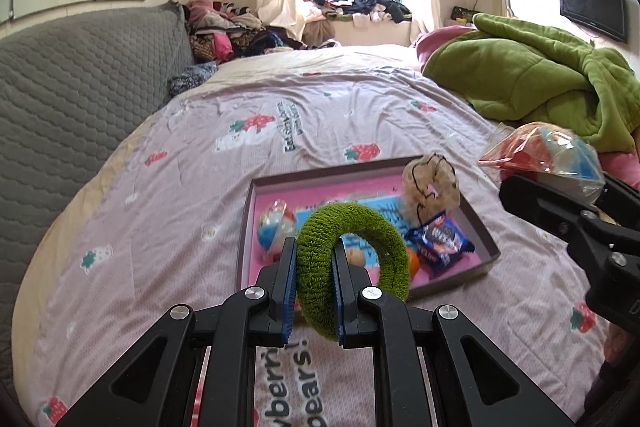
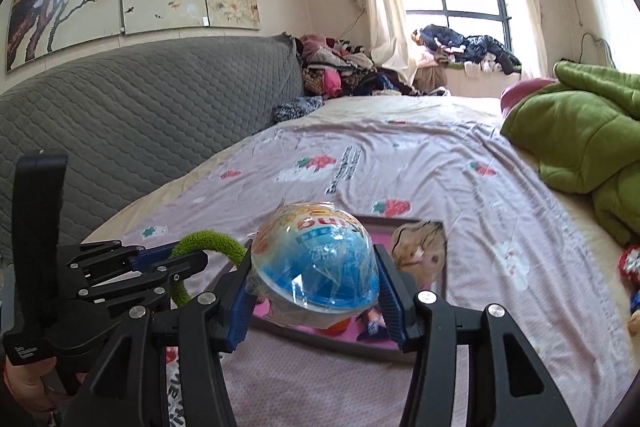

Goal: Organize objects
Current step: 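Lift the green ring with left tool while right tool carries the wrapped egg over the tray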

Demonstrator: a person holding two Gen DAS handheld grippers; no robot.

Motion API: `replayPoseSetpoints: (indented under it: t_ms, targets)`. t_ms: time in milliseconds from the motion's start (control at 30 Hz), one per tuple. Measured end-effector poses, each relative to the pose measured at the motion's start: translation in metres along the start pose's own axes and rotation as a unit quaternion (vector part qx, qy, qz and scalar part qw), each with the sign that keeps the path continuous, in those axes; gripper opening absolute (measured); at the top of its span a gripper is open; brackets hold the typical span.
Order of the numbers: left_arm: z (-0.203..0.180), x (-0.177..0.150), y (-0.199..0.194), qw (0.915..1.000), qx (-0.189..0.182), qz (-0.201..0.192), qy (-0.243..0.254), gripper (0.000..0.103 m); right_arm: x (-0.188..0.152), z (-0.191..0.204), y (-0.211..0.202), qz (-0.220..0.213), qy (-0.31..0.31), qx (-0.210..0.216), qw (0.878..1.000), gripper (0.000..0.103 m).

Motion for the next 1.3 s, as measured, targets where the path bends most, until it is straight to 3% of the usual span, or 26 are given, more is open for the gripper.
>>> replayPoseSetpoints:
  t_ms: [267, 567, 900, 1300]
  targets:
    - [-0.009, 0.023, 0.020, 0.9999, 0.003, -0.014, 0.005, 0.015, 0.020, -0.022, 0.006, -0.017, 0.006, -0.014, 1.000, 0.054]
    - [-0.012, 0.028, 0.053, 0.9999, 0.010, -0.009, 0.003, 0.015, 0.026, -0.045, 0.025, -0.016, -0.003, -0.033, 0.999, 0.054]
    - [-0.005, 0.006, 0.090, 0.9997, 0.020, 0.016, -0.005, 0.015, 0.015, -0.058, 0.051, -0.005, -0.010, -0.047, 0.999, 0.054]
    - [0.004, -0.024, 0.117, 0.9986, 0.024, 0.044, -0.017, 0.015, -0.029, -0.074, 0.089, 0.045, -0.018, -0.066, 0.997, 0.054]
Point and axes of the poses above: each gripper's, at about its wrist camera, not at the fingertips, and y roughly the way its jaws point, z to its left, x to its top, the point moved 6 cm from there along y, roughly the way its jaws point, and after that the axes turned 13 degrees about -z, right-handed, at the moved point
